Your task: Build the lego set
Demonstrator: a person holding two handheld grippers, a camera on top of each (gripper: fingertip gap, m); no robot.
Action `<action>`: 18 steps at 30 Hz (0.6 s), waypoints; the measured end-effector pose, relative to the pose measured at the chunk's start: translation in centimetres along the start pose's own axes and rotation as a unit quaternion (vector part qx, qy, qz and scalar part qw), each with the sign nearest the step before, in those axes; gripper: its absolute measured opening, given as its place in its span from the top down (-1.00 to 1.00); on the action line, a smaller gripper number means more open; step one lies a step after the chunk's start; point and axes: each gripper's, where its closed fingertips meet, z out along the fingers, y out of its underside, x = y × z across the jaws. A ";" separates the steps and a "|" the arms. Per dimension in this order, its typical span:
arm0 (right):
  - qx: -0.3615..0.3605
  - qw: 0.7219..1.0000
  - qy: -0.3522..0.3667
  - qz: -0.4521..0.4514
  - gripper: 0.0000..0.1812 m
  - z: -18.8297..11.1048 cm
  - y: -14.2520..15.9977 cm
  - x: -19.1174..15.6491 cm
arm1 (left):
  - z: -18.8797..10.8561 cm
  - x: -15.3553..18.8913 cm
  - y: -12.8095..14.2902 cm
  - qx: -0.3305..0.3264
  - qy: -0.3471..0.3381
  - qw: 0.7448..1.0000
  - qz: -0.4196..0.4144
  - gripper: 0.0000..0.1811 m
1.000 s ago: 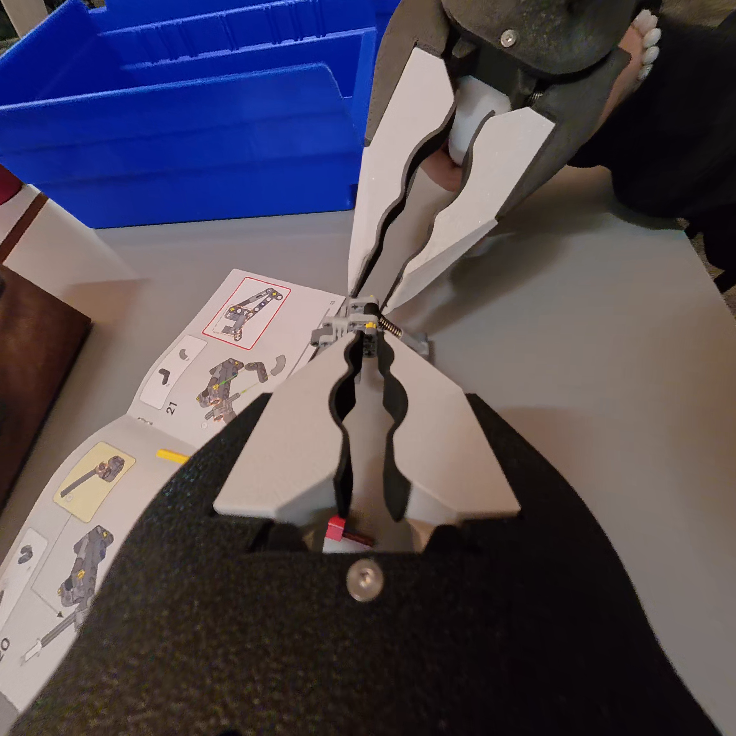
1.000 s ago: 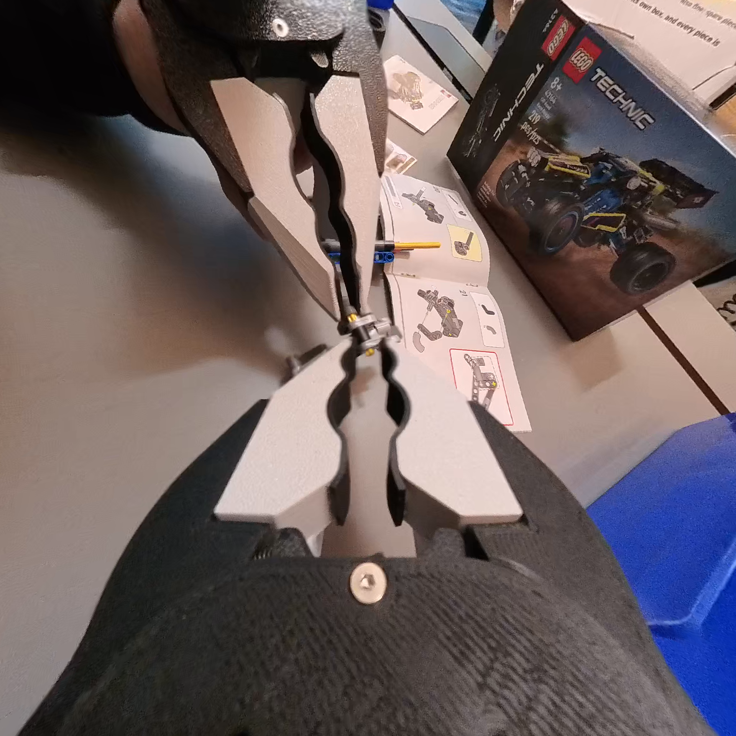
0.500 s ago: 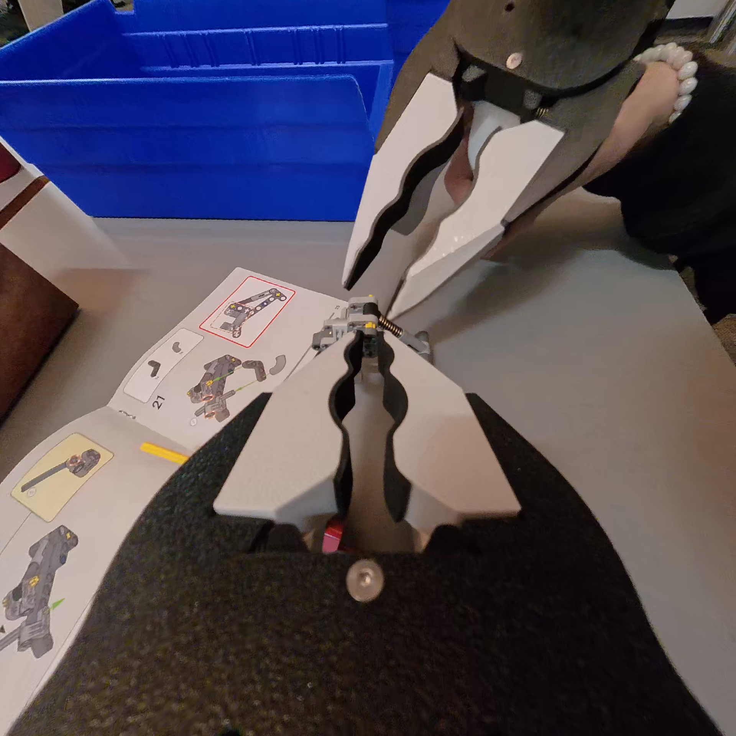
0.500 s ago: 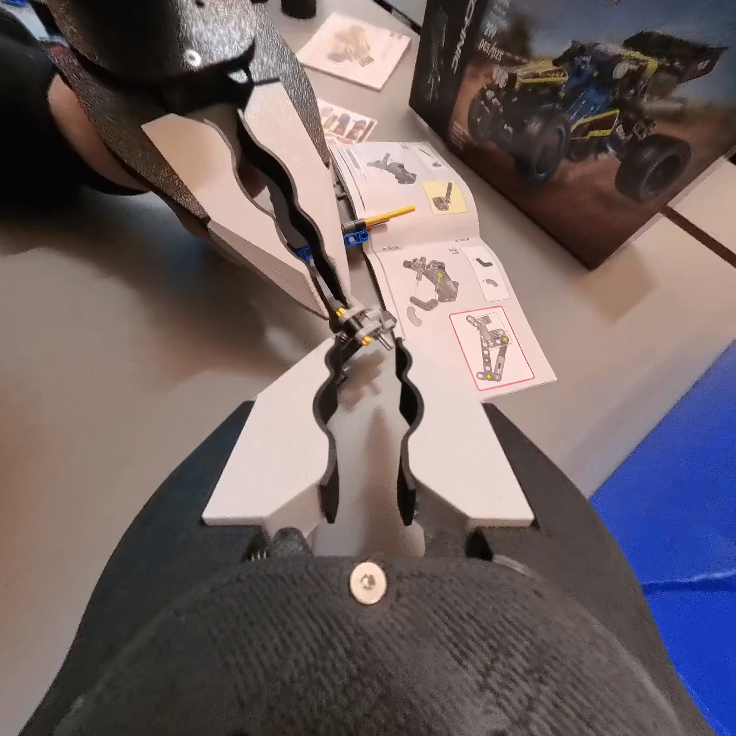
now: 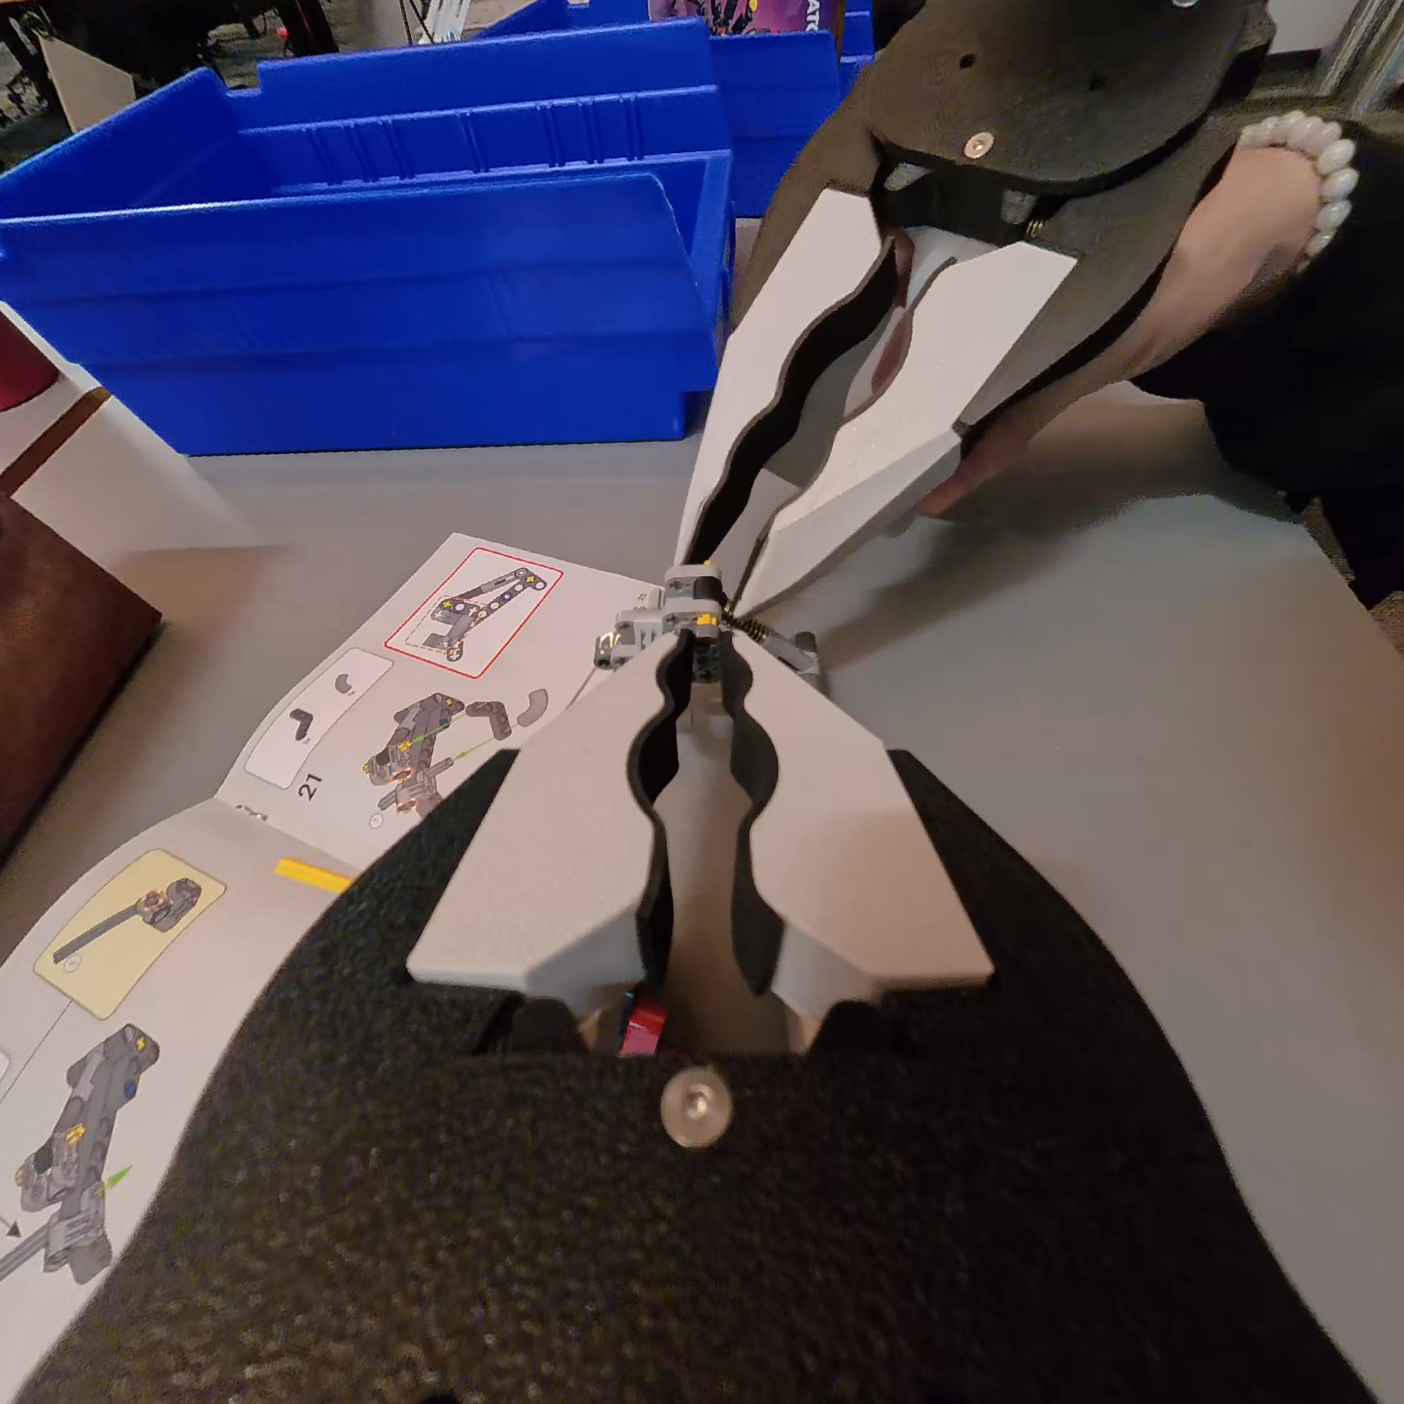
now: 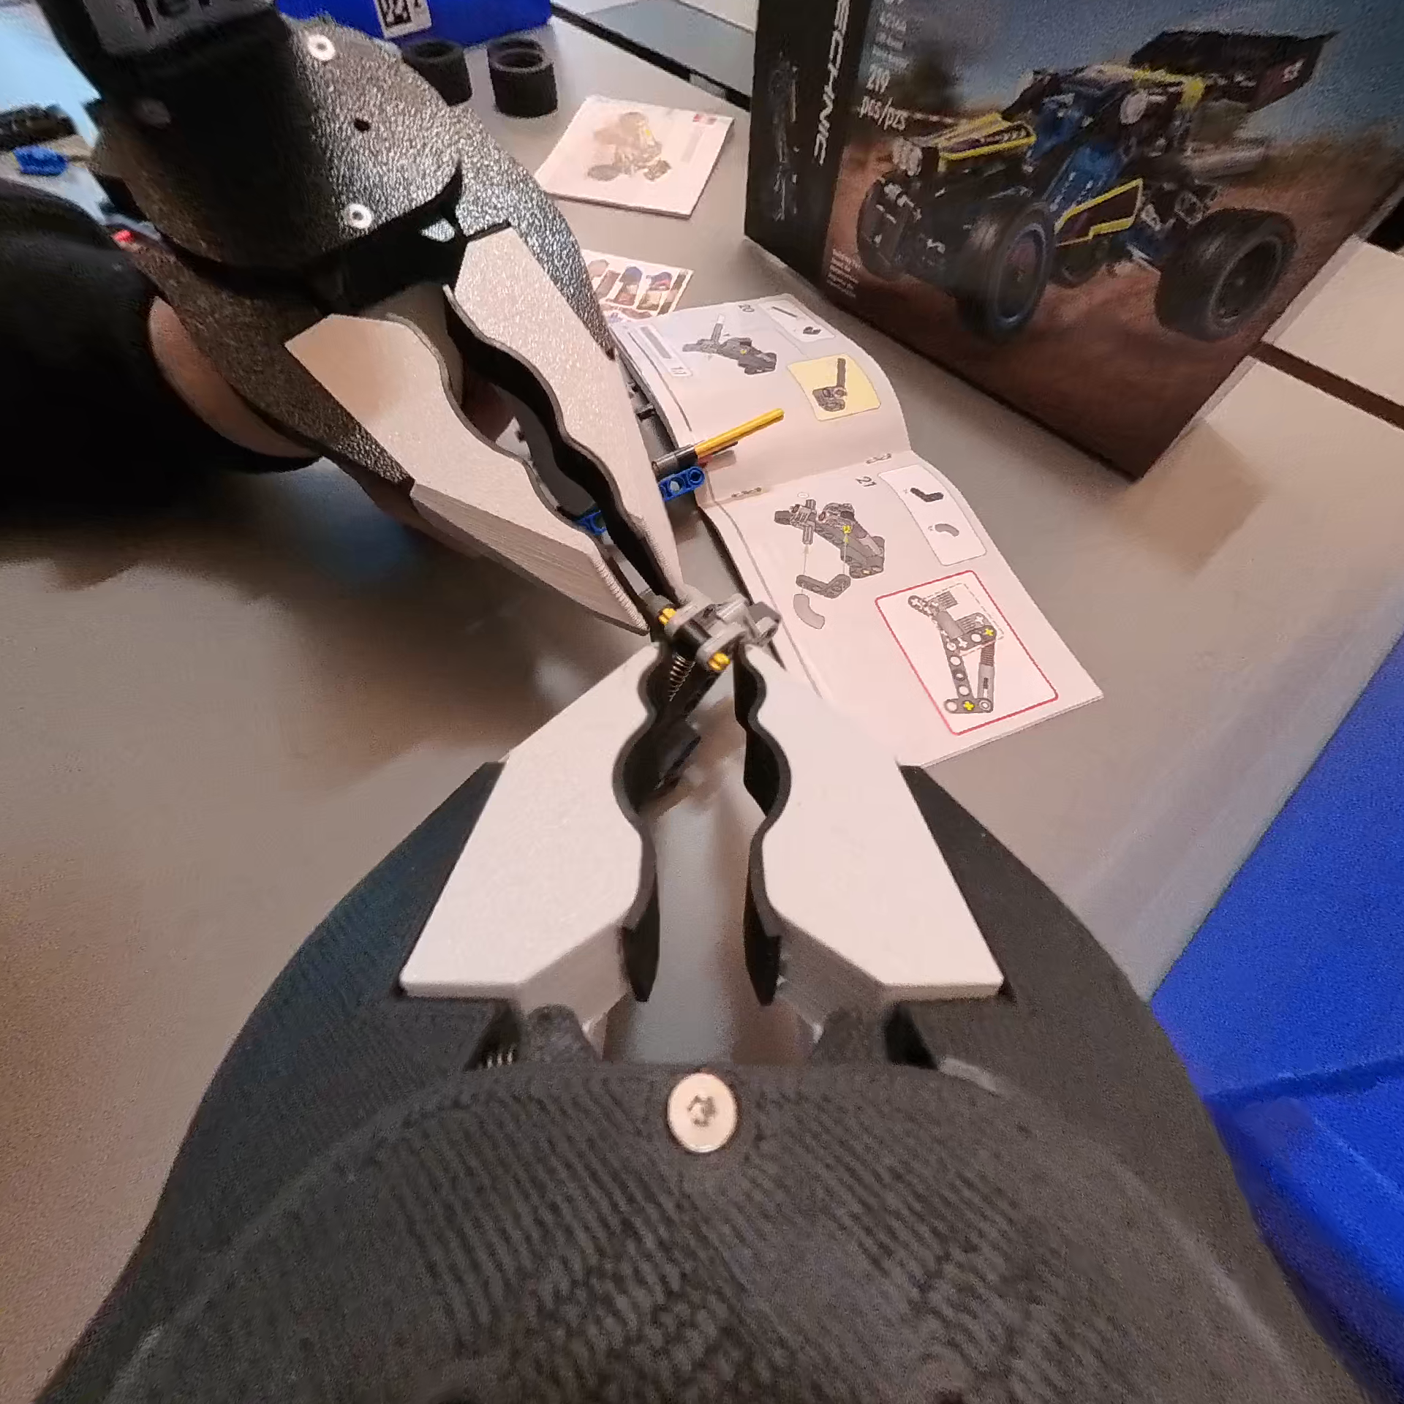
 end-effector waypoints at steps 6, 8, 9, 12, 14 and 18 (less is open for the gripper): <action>0.000 0.999 0.015 0.035 0.79 -0.1 0.5 -0.4 | 0.1 0.1 -0.1 0.001 -0.005 1.000 0.002 0.95; 0.002 0.999 0.022 0.046 0.75 0.2 0.6 -0.5 | 0.0 -0.1 -0.1 0.001 -0.010 1.000 0.000 0.95; 0.002 0.998 0.026 0.050 0.71 0.4 0.6 -0.5 | 0.0 -0.1 -0.1 0.001 -0.010 1.000 -0.002 0.95; -0.005 0.997 0.067 0.042 0.80 0.9 0.8 0.2 | 0.0 -0.3 0.0 0.000 -0.016 1.000 -0.007 0.95; -0.003 0.996 0.084 0.040 0.82 1.1 0.8 0.4 | 0.0 -0.5 0.0 -0.001 -0.023 1.000 -0.009 0.95; 0.001 0.993 0.112 0.022 0.82 1.4 0.7 0.6 | 0.0 -0.8 0.1 -0.002 -0.032 0.999 -0.015 0.95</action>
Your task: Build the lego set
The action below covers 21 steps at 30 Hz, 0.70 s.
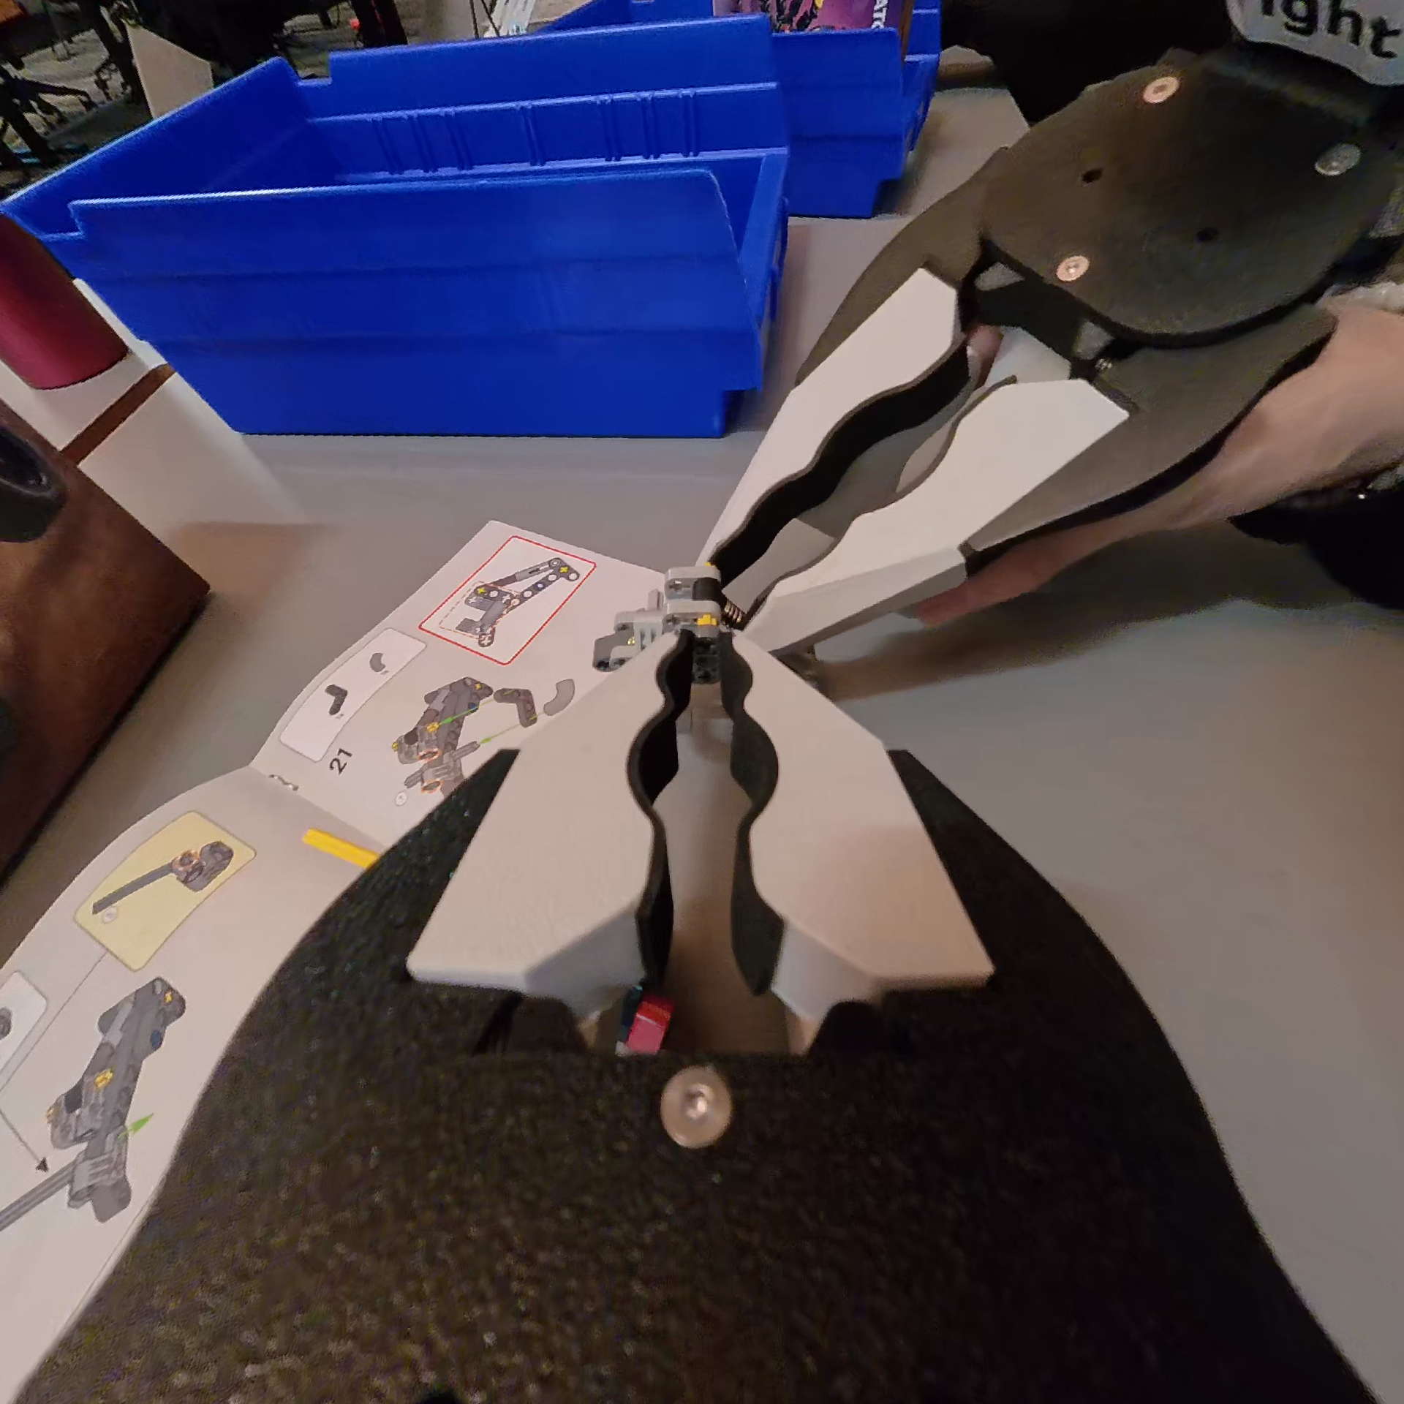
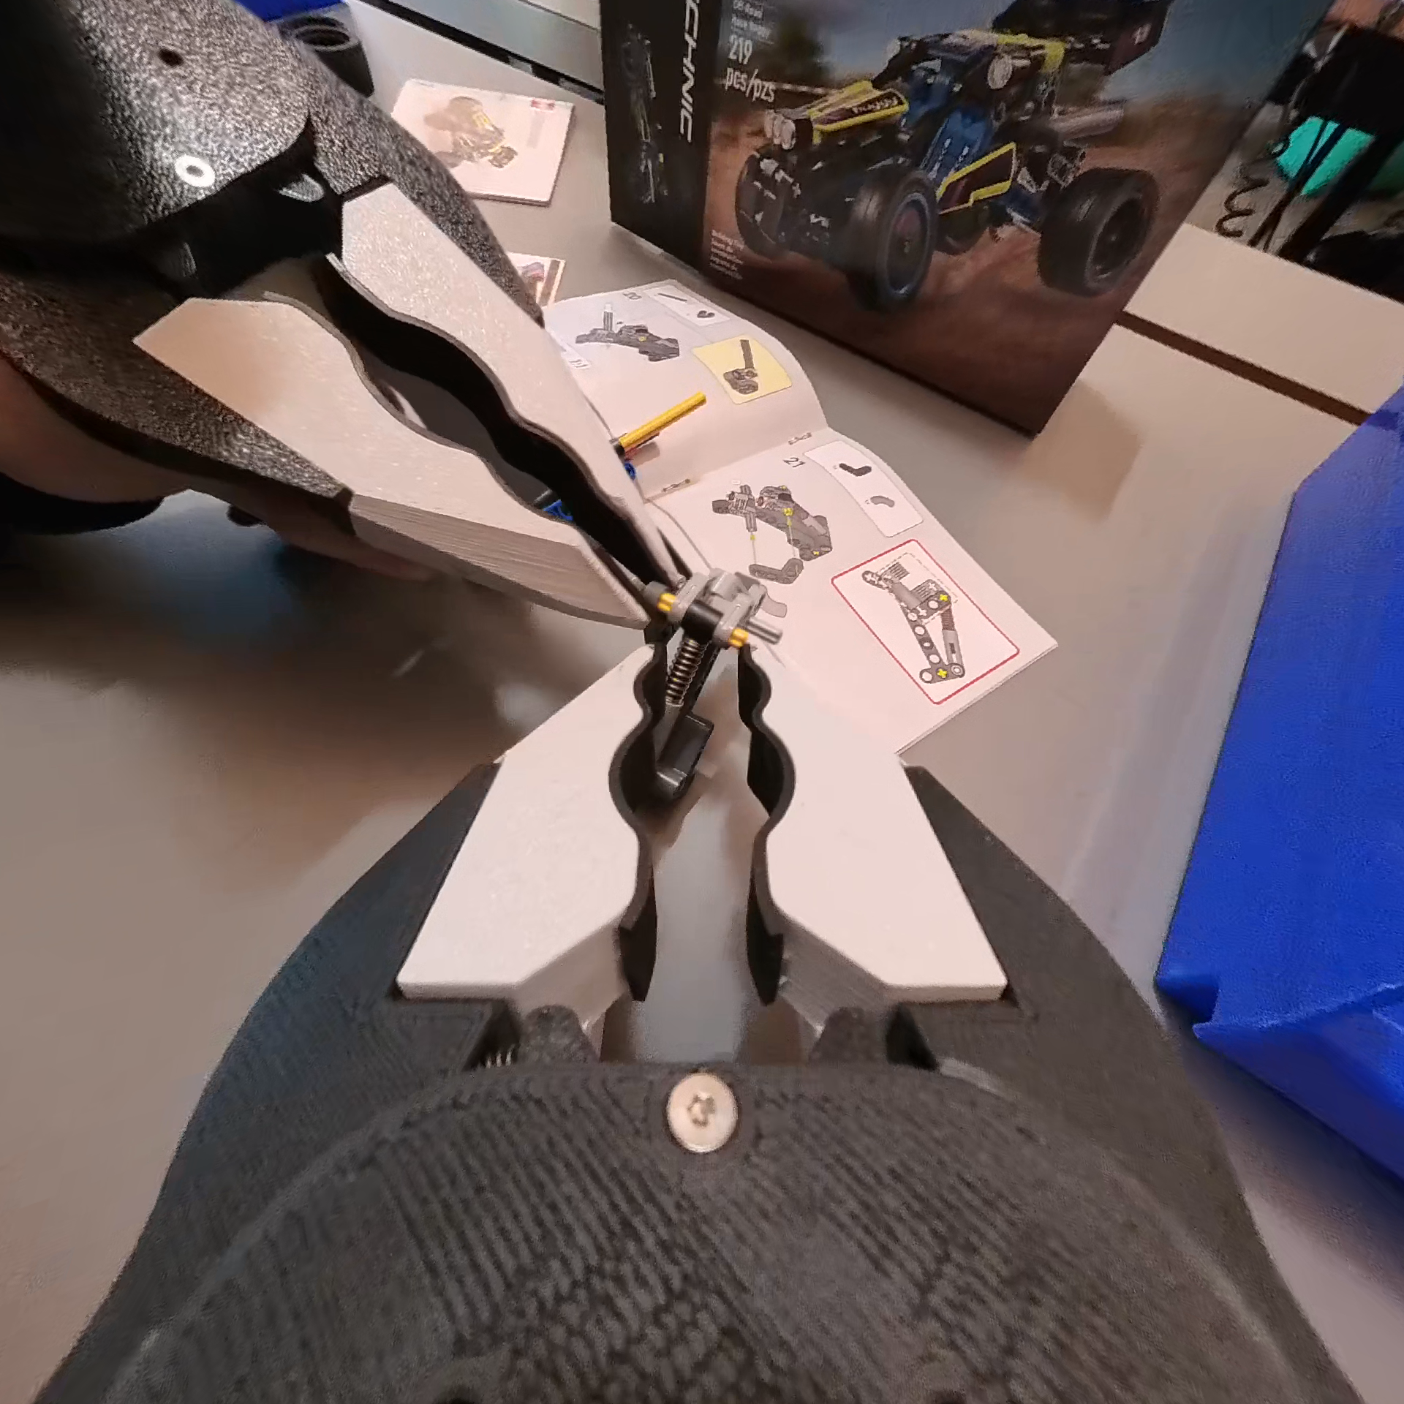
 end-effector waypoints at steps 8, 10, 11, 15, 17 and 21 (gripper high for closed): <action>-0.010 0.999 0.001 -0.034 0.95 0.0 -0.1 -0.2 | 0.1 -0.1 0.0 -0.003 -0.012 1.000 0.008 0.95; -0.011 1.000 -0.012 -0.025 0.94 0.0 -0.1 -0.2 | 0.1 -0.1 0.0 -0.001 -0.012 1.000 0.007 0.95; -0.008 1.000 -0.016 -0.017 0.94 0.0 0.0 -0.1 | 0.1 -0.1 -0.1 0.001 -0.010 1.000 0.006 0.95; 0.001 0.999 -0.032 0.003 0.95 -0.1 0.0 -0.2 | 0.1 0.0 -0.1 0.002 -0.009 1.000 0.000 0.95; -0.004 0.999 -0.037 -0.006 0.96 -0.2 0.1 -0.2 | 0.1 0.0 -0.2 0.003 -0.007 1.000 -0.003 0.95; 0.000 0.999 -0.042 -0.009 0.96 0.0 0.0 -0.4 | 0.1 -0.1 -0.1 0.001 -0.017 1.000 0.006 0.96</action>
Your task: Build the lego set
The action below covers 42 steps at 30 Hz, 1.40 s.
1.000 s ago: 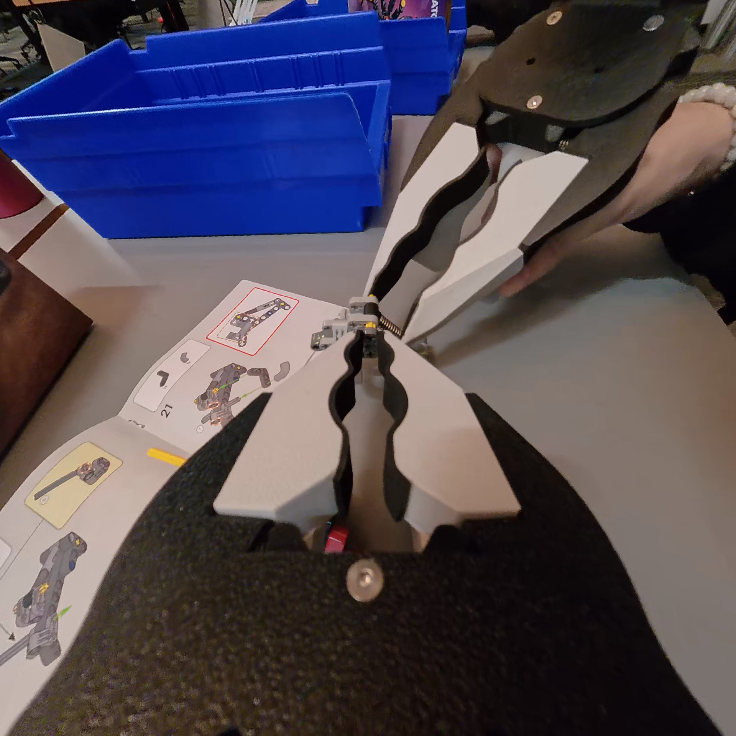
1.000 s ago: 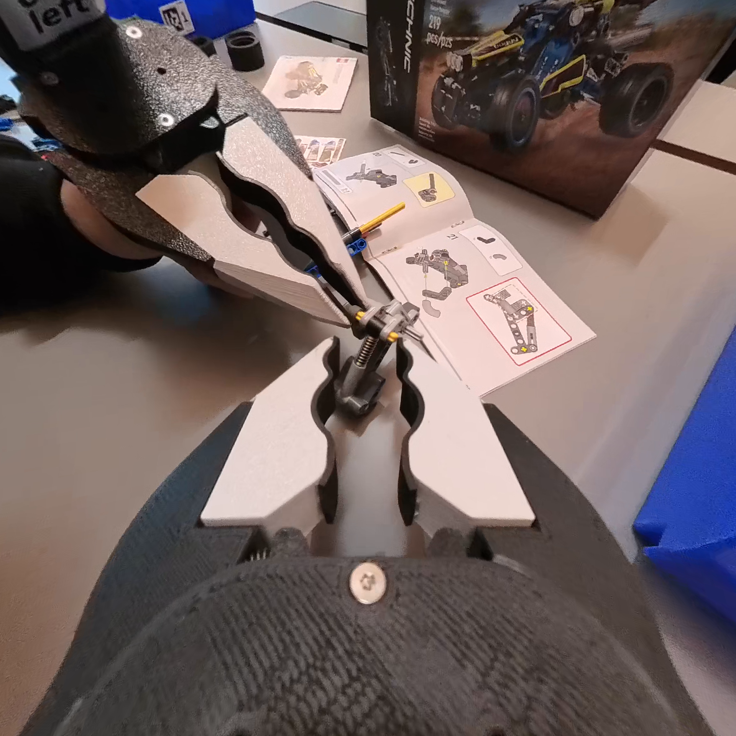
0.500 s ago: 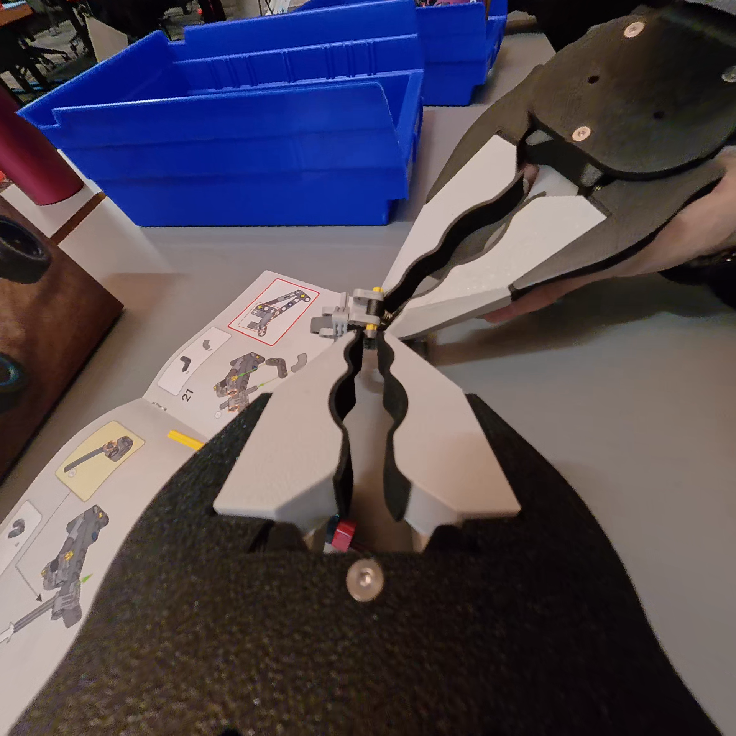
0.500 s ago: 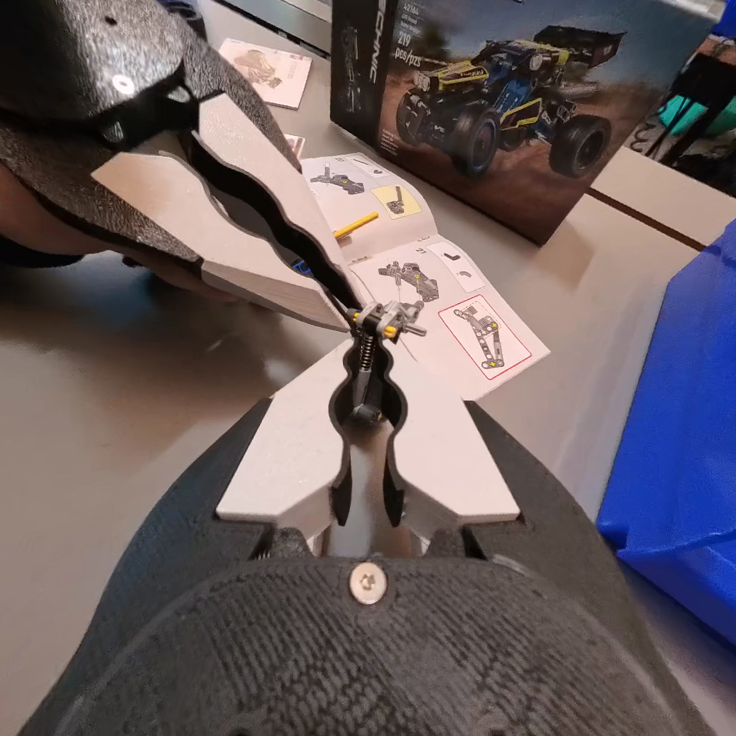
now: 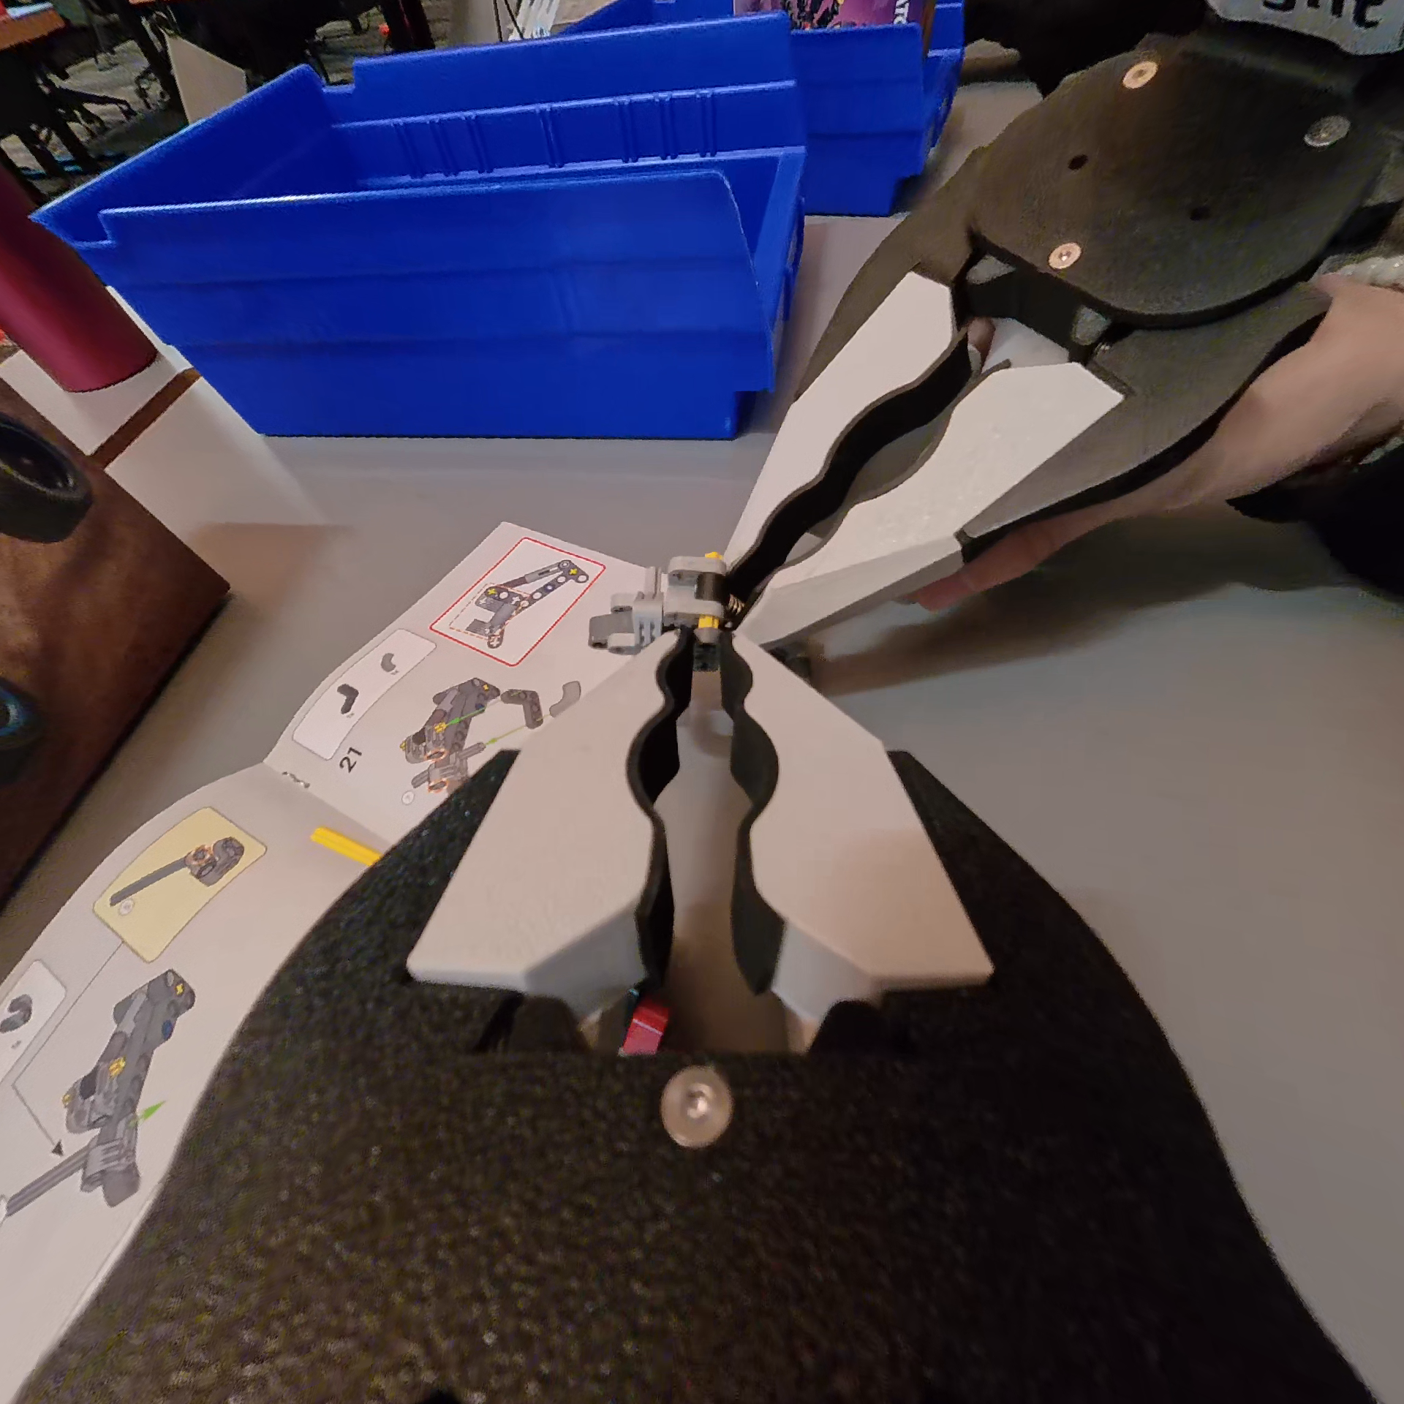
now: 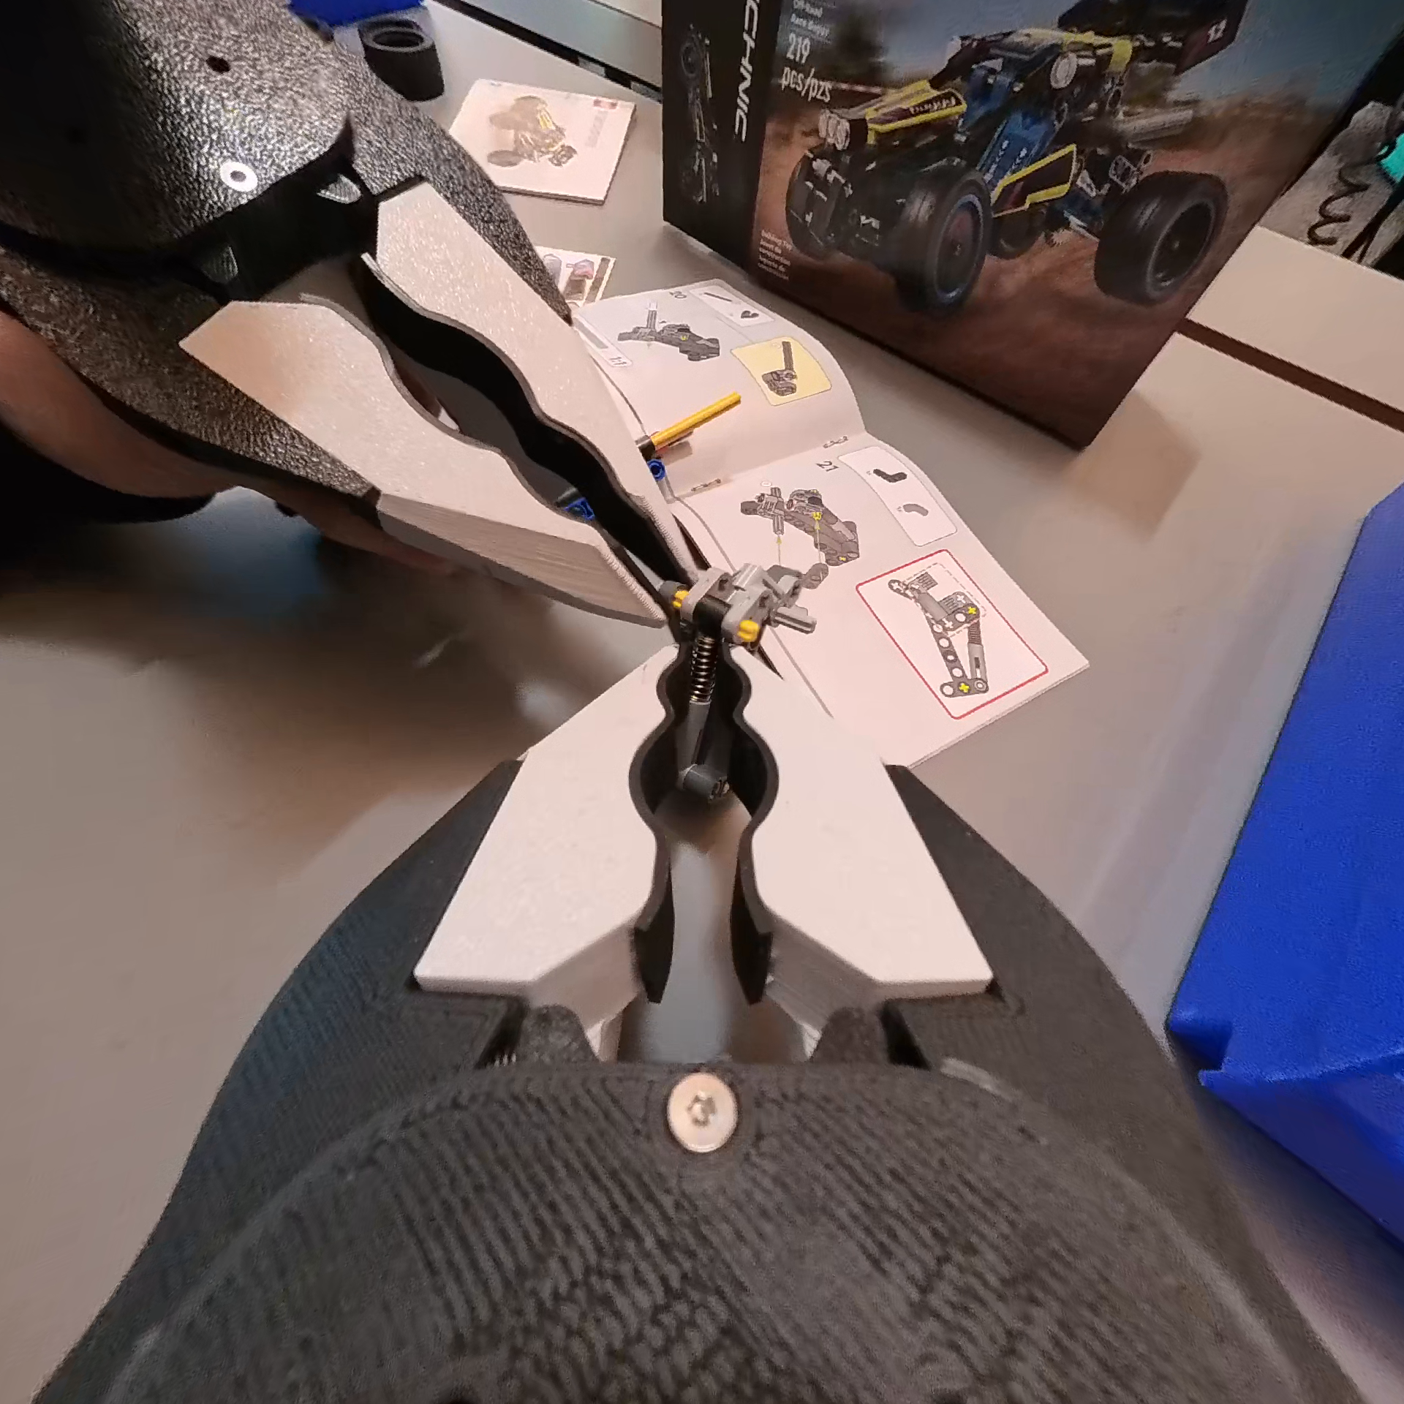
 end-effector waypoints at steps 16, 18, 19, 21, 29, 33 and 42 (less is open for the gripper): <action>-0.003 0.998 -0.069 0.009 0.95 0.1 0.1 -0.6 | 0.0 0.1 -0.2 0.007 0.002 1.000 0.022 0.96; 0.001 0.997 -0.075 0.012 0.95 -0.1 0.1 -0.5 | 0.1 0.2 -0.3 0.008 -0.002 1.000 0.030 0.95; 0.003 0.997 -0.075 0.020 0.95 0.0 0.1 -0.3 | 0.2 0.1 -0.3 0.008 -0.004 1.000 0.027 0.95; 0.003 0.997 -0.072 0.024 0.95 0.0 0.1 -0.2 | 0.1 0.2 -0.3 0.010 -0.001 1.000 0.030 0.95; -0.002 0.990 -0.115 0.079 0.96 -1.3 0.9 0.6 | 0.0 0.3 -0.2 0.008 0.012 1.000 0.028 0.85; -0.013 0.989 -0.125 0.075 0.91 -1.6 1.1 0.6 | 0.0 0.5 -0.4 0.013 0.018 0.999 0.032 0.82; -0.008 0.998 -0.060 0.035 0.55 -0.2 0.6 1.1 | 0.2 0.4 1.3 -0.045 0.032 0.998 -0.008 0.95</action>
